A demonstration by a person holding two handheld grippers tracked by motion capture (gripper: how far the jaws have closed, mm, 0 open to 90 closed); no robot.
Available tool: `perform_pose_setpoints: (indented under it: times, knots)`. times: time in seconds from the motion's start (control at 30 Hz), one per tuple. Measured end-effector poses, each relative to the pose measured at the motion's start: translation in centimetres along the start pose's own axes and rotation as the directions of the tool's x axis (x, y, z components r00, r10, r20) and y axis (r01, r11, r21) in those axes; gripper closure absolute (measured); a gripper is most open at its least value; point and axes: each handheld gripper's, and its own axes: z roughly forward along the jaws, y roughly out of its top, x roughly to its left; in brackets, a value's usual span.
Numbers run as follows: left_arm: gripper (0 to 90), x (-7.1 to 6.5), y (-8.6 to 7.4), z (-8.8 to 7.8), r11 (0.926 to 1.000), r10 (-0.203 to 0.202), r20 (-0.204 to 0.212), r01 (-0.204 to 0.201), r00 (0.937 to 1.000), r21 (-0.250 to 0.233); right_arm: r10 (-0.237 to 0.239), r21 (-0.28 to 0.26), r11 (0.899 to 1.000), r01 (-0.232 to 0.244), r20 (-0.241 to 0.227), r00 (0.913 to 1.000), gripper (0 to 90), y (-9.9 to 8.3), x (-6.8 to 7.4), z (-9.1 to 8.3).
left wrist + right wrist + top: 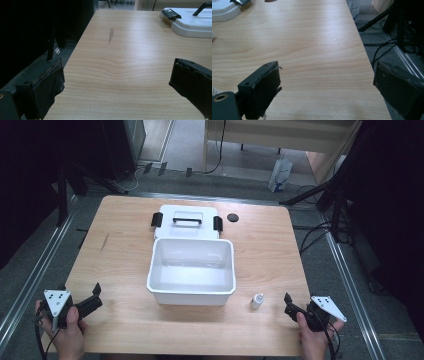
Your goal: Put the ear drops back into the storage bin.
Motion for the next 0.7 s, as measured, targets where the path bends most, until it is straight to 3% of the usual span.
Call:
perform_pose_setpoints:
  times: [0.27,0.33,0.47,0.5,0.53,0.63,0.7]
  knots:
    - [0.1,-0.1,0.0,0.0,1.0000,0.003,-0.004,-0.003,1.0000,-0.001,-0.063,0.082,0.995,0.065,-0.026,0.9977,6.9,0.7,0.1,0.1]
    - [0.1,-0.1,0.0,0.0,1.0000,0.004,-0.002,-0.004,1.0000,0.000,-0.099,0.115,0.988,0.103,-0.039,0.9943,7.1,1.3,0.4,0.0]
    - [0.2,-0.1,0.0,0.1,1.0000,0.008,-0.003,-0.008,1.0000,0.002,-0.170,0.183,0.966,0.184,-0.092,0.9812,8.2,2.7,1.1,-0.3]
    - [0.2,-0.1,0.0,0.1,1.0000,0.008,-0.003,-0.008,1.0000,0.002,-0.170,0.183,0.966,0.184,-0.092,0.9812,8.2,2.7,1.1,-0.3]
    - [0.2,-0.1,0.0,0.1,1.0000,0.007,-0.003,-0.007,1.0000,0.001,-0.194,0.224,0.951,0.214,-0.111,0.9748,8.2,3.5,1.6,-0.3]
    - [0.2,-0.1,0.0,0.1,0.9999,0.010,-0.001,-0.010,1.0000,0.006,-0.208,0.286,0.928,0.238,-0.132,0.9692,8.2,4.6,1.9,-0.2]
    - [0.2,-0.1,0.0,0.1,0.9999,0.012,-0.001,-0.012,0.9999,0.010,-0.233,0.313,0.910,0.273,-0.160,0.9593,8.6,5.4,2.1,-0.2]
